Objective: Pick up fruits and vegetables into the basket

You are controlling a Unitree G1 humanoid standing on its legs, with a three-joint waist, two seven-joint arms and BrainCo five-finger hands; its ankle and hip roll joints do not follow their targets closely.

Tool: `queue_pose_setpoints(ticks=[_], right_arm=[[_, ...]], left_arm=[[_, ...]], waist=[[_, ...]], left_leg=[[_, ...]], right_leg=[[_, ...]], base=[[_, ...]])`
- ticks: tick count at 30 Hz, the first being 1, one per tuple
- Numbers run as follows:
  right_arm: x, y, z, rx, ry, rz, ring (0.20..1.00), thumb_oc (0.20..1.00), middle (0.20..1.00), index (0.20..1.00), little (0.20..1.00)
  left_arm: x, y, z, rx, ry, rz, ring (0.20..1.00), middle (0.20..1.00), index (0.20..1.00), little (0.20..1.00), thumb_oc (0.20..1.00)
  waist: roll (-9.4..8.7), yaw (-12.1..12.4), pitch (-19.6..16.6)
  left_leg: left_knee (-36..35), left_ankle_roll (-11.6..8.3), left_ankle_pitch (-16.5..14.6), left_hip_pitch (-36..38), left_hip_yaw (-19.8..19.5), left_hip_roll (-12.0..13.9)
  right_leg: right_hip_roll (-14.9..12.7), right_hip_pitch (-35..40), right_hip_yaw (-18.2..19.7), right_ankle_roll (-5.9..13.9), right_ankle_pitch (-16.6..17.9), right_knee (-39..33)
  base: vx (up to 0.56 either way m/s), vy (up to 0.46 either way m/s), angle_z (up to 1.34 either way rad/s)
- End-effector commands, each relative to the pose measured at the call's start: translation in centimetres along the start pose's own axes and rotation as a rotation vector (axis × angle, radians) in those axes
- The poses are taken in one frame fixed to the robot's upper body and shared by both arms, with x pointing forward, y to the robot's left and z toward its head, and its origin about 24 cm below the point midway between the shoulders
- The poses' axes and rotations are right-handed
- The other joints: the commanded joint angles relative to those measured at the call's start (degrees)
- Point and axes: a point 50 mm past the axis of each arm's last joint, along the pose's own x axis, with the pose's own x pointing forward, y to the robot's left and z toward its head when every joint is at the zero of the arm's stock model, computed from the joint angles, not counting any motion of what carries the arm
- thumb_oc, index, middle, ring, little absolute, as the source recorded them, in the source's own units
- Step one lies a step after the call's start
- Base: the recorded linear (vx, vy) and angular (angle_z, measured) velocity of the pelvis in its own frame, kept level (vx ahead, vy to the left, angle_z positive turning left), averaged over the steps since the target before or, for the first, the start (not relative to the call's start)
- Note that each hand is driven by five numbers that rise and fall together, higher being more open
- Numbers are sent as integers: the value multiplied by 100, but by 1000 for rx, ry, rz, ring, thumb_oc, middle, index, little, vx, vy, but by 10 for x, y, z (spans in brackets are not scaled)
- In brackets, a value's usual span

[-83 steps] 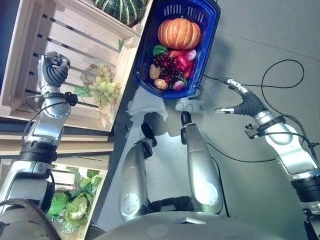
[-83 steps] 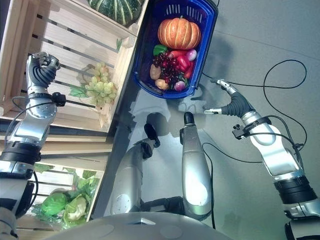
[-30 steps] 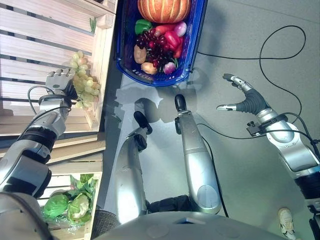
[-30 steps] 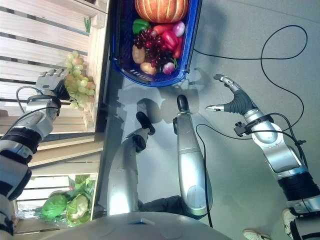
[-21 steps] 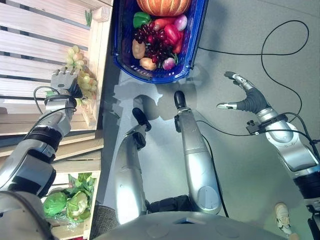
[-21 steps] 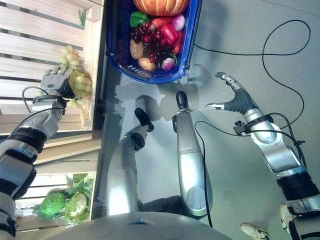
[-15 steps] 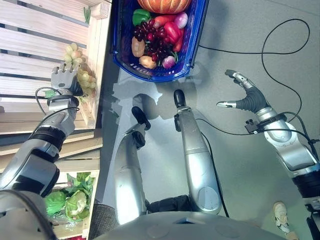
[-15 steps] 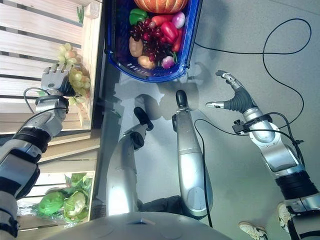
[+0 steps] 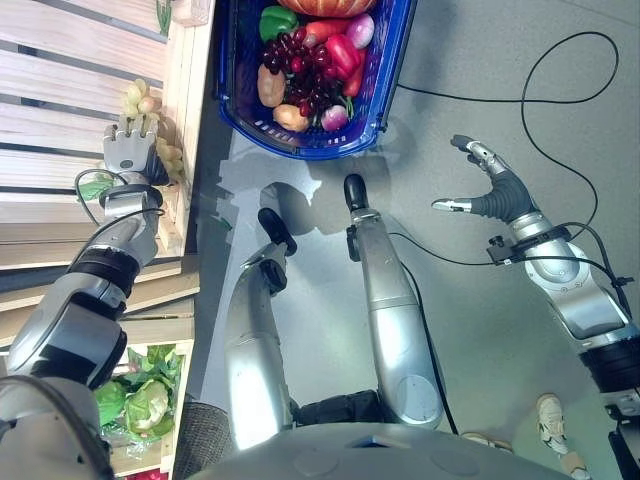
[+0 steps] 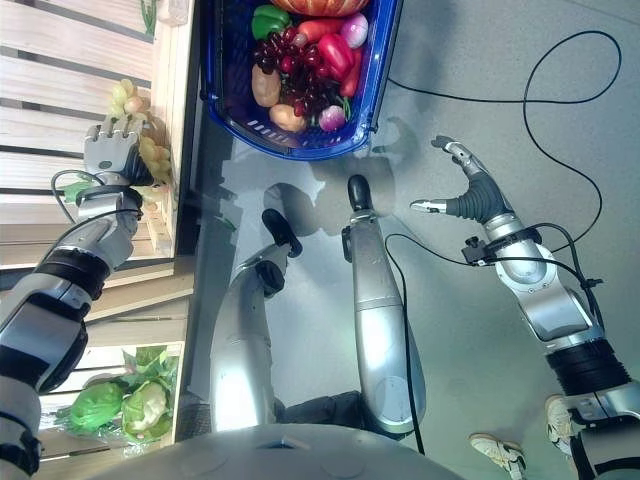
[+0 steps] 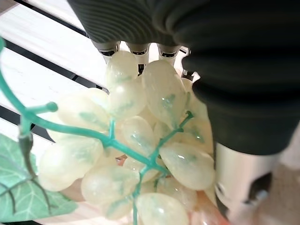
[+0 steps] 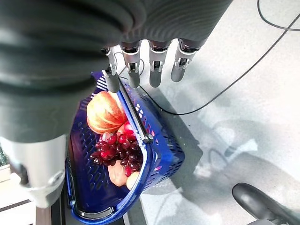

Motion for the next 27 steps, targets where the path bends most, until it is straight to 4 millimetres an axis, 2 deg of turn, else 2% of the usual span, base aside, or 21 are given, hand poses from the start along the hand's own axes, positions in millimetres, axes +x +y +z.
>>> queue_pose_setpoints(ticks=[1, 17, 21, 27], right_arm=[[3, 12, 12, 46, -79, -7, 1000, 1000, 1000, 1000, 1000], [1, 8, 15, 43, -98, -28, 1000, 1000, 1000, 1000, 1000], [0, 9, 16, 42, -100, -32, 1000, 1000, 1000, 1000, 1000], [-3, 10, 15, 39, -98, -39, 1000, 1000, 1000, 1000, 1000]], left_arm=[[-10, -26, -18, 62, 67, -122, 200, 200, 200, 200, 200], [-11, -23, -24, 9, 78, -58, 200, 200, 200, 200, 200], [-10, -17, -24, -53, 85, -2, 200, 200, 200, 200, 200], [-9, -9, -27, -238, 108, 59, 200, 200, 200, 200, 200]], waist=[[-337, 77, -278], [-280, 112, -278], [-266, 134, -278], [-226, 178, -278]], left_leg=[[11, 243, -399, -5, 314, -307], [-100, 213, -343, 85, 295, -354], [-142, 208, -317, 130, 291, -364], [-209, 205, -297, 297, 281, -398]], right_leg=[[337, 2, -26, 388, 118, -278], [319, 92, -42, 382, 135, -373], [317, 138, -51, 371, 134, -399], [305, 295, -71, 360, 110, -422]], base=[[0, 0, 0], [-1, 0, 0], [0, 0, 0], [0, 0, 0]])
